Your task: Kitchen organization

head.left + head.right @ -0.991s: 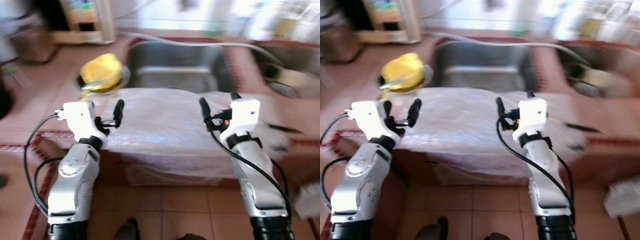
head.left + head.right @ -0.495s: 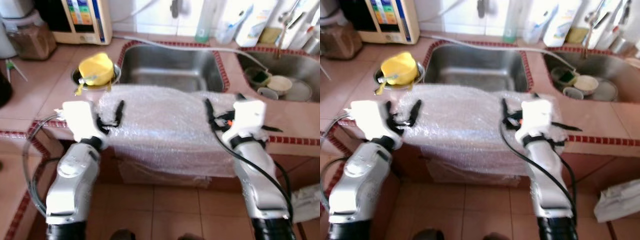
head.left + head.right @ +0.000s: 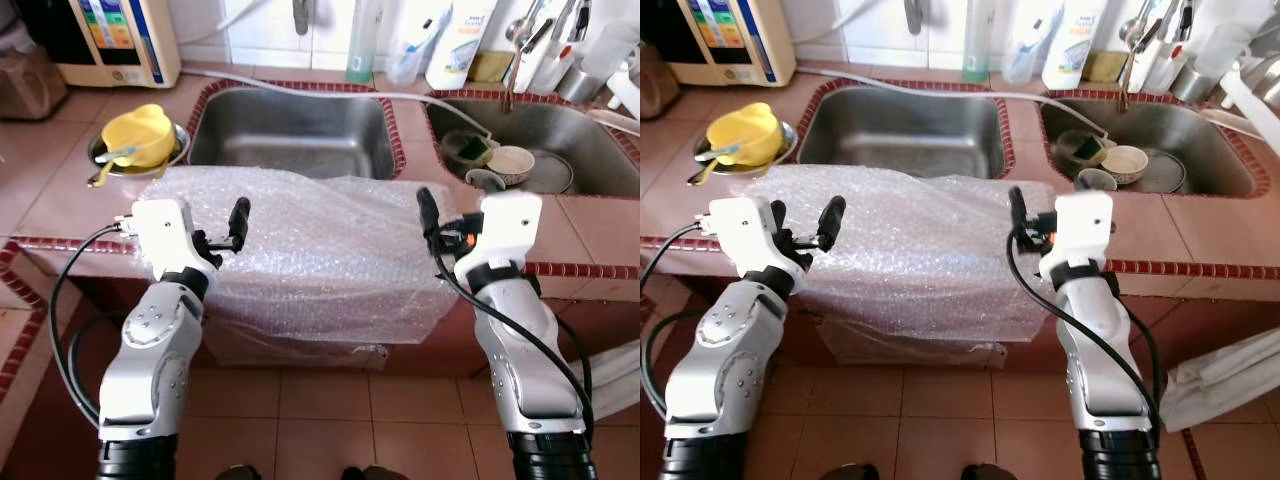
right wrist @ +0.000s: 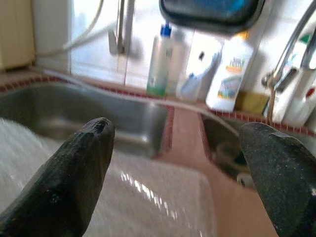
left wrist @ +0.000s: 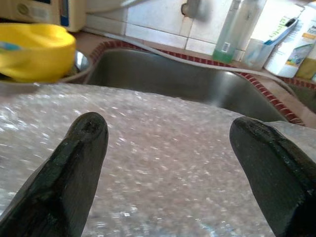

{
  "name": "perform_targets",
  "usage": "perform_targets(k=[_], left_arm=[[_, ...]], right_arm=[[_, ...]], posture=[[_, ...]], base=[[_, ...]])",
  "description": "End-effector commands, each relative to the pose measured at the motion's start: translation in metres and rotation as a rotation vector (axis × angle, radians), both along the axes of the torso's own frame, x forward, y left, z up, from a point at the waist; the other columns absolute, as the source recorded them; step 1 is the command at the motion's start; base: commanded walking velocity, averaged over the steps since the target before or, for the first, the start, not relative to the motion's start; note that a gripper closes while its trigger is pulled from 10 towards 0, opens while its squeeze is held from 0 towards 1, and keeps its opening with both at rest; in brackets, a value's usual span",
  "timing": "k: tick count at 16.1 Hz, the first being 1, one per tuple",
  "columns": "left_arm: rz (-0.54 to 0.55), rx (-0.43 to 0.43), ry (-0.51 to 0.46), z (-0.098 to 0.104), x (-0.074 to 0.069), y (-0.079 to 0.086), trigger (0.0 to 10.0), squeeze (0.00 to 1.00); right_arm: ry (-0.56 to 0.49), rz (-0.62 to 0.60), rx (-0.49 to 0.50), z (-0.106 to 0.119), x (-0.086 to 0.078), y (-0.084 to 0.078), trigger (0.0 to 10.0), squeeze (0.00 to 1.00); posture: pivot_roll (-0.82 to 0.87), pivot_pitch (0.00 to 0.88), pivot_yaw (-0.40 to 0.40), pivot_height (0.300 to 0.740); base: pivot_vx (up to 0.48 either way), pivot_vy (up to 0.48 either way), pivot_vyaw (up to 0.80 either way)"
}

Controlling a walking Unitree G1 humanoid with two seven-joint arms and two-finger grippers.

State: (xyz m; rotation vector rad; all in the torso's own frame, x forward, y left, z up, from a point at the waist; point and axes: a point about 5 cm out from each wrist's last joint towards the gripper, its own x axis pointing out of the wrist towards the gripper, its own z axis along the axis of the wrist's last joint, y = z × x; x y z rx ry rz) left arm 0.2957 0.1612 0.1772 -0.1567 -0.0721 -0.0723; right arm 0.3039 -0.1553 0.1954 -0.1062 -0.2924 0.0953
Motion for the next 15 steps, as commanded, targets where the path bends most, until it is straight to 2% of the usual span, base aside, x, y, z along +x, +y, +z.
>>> perform_targets(k=[1,3,6,10,15], left_arm=[[0.039,0.044,-0.015,0.006,-0.003,0.004,10.0,0.00],[0.076,0.076,-0.041,0.010,-0.004,0.013,10.0,0.00],[0.140,0.214,-0.074,0.014,-0.011,0.026,10.0,0.00],[0.159,0.224,-0.063,0.013,-0.017,0.028,10.0,0.00],[0.194,0.250,-0.039,0.008,-0.021,0.035,10.0,0.00]], right_arm=[[-0.030,0.012,0.011,0.010,-0.002,0.001,10.0,0.00],[-0.022,0.036,0.018,0.008,-0.004,0.002,10.0,0.00],[0.016,0.084,0.048,-0.001,-0.008,0.010,10.0,0.00],[0.058,0.163,0.096,-0.012,-0.011,0.024,10.0,0.00],[0.084,0.149,0.118,-0.025,-0.010,0.029,10.0,0.00]], posture=[[0.00,0.151,-0.031,0.740],[0.01,0.147,-0.021,0.740],[0.03,0.142,-0.006,0.740],[0.05,0.137,0.009,0.740],[0.09,0.130,0.044,0.740]], base=[[0.000,0.000,0.00],[0.000,0.000,0.00],[0.000,0.000,0.00],[0.000,0.000,0.00],[0.000,0.000,0.00]])
